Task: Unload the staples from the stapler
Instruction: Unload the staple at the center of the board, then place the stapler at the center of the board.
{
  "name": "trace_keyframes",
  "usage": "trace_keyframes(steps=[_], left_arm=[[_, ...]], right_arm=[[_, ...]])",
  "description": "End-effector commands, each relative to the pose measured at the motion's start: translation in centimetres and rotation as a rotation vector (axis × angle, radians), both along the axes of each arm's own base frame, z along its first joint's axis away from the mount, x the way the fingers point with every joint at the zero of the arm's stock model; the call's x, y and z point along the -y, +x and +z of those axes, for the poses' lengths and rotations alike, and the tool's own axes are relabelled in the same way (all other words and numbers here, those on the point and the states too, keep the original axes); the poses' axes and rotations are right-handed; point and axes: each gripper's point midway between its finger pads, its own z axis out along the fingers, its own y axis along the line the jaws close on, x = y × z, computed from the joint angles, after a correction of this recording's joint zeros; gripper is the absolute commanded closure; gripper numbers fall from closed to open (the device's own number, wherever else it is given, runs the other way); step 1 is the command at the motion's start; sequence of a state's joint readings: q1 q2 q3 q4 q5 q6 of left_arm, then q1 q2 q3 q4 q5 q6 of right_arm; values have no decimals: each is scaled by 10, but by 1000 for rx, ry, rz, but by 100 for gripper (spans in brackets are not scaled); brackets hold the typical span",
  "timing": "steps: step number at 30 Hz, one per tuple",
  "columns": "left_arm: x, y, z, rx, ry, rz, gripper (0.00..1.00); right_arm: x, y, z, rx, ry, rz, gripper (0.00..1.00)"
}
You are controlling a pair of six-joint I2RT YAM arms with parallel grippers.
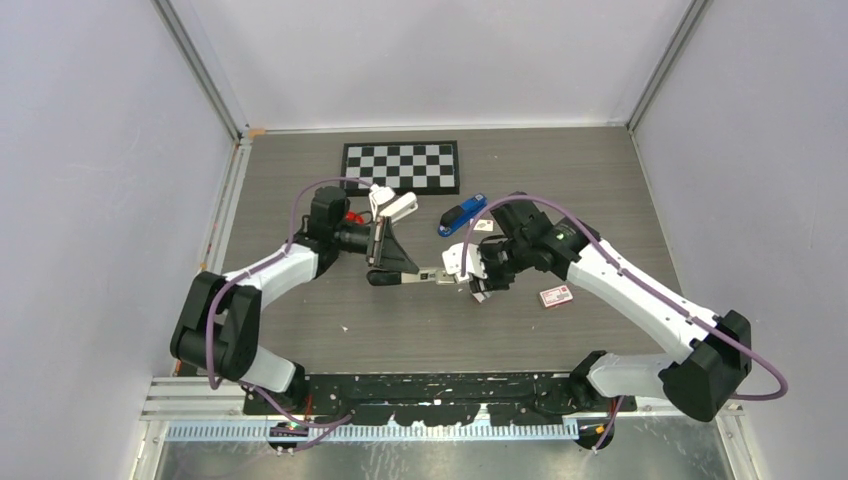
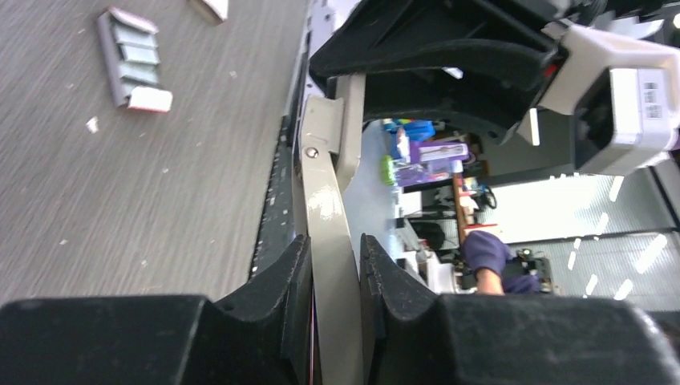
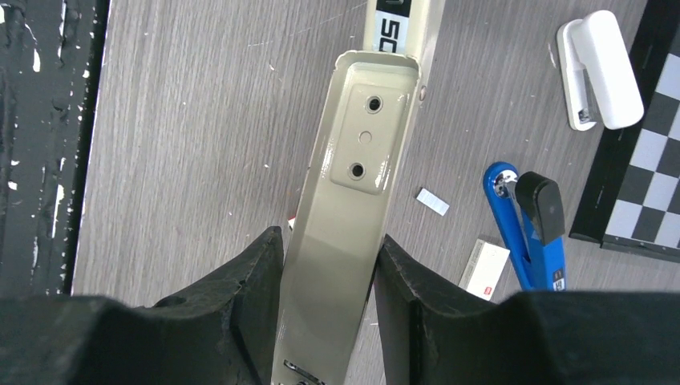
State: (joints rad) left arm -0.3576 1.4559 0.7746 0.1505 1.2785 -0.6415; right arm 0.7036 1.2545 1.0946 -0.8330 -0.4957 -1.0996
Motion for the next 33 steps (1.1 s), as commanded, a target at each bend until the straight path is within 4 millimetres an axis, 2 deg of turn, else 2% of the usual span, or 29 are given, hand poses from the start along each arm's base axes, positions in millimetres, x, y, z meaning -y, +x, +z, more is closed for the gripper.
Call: trace_keyframes(steps=[1, 5, 11, 15, 19, 23, 28, 33], left_arm=[[10, 8, 78, 306, -227, -86, 100], [9, 16, 61, 259, -207, -47, 100], [-17, 31, 38, 194, -134, 82, 100], [-24, 27, 20, 190, -30, 103, 100], [-25, 22, 24, 173, -39, 101, 100], [-23, 19, 40, 180, -92, 109, 100], [-23, 15, 59, 194, -163, 118, 100], [-24, 12, 47, 176, -145, 137, 100]], right_arm=[[-42, -36, 37, -85, 217, 173, 99], [-47, -34, 12, -170, 204, 130, 99], [-66, -40, -12, -351, 228, 82, 99], [-81, -38, -21, -426, 265, 35, 99], [-94, -35, -13, -455, 340, 12, 99], [-108, -35, -1, -463, 434, 41, 99], [-129, -29, -4, -434, 536, 92, 99], [-144, -19, -8, -442, 602, 82, 99]])
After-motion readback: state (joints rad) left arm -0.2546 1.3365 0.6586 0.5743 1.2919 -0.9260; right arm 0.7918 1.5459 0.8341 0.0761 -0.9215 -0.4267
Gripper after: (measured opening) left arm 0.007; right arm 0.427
